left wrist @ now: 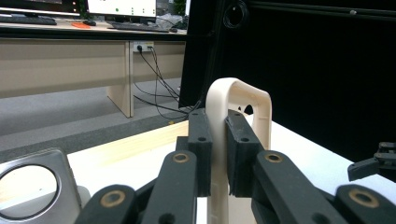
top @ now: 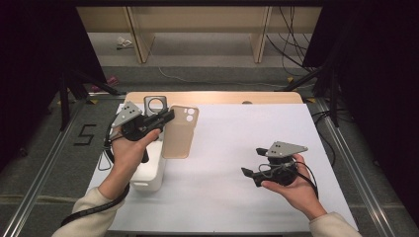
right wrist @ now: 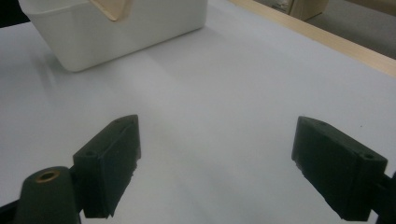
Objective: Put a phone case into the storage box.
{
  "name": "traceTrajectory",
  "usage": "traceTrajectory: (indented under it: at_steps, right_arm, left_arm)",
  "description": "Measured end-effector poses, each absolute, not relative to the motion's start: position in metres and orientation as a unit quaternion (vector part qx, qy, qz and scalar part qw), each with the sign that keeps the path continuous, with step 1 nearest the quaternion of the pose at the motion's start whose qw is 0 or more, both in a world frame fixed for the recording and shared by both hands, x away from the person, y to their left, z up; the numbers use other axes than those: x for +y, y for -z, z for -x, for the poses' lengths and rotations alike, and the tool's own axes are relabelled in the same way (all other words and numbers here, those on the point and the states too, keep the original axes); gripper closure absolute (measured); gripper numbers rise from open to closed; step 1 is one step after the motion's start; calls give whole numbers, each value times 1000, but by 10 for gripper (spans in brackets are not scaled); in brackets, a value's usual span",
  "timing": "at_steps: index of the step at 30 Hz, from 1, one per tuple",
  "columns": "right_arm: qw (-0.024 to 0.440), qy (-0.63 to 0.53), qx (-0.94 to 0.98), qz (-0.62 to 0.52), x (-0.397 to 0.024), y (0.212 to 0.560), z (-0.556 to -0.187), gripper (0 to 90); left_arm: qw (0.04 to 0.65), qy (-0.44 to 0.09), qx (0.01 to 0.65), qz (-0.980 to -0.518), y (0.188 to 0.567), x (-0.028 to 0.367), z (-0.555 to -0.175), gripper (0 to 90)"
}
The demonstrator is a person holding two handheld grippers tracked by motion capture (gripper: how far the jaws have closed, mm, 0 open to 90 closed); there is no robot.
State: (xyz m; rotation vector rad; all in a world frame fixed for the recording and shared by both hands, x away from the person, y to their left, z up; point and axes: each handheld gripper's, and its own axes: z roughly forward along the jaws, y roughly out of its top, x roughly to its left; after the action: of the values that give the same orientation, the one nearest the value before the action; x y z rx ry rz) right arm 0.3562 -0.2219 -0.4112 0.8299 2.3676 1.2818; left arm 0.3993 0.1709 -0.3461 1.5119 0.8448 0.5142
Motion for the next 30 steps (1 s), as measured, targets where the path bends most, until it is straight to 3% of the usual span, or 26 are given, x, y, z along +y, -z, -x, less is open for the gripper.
traceTrajectory:
  at_steps: [30]
  right_arm:
    - [166,-452,823,-301,-231,411,-354,163]
  left_arm:
    - [619,-234,380,-646,341,190,-404,819]
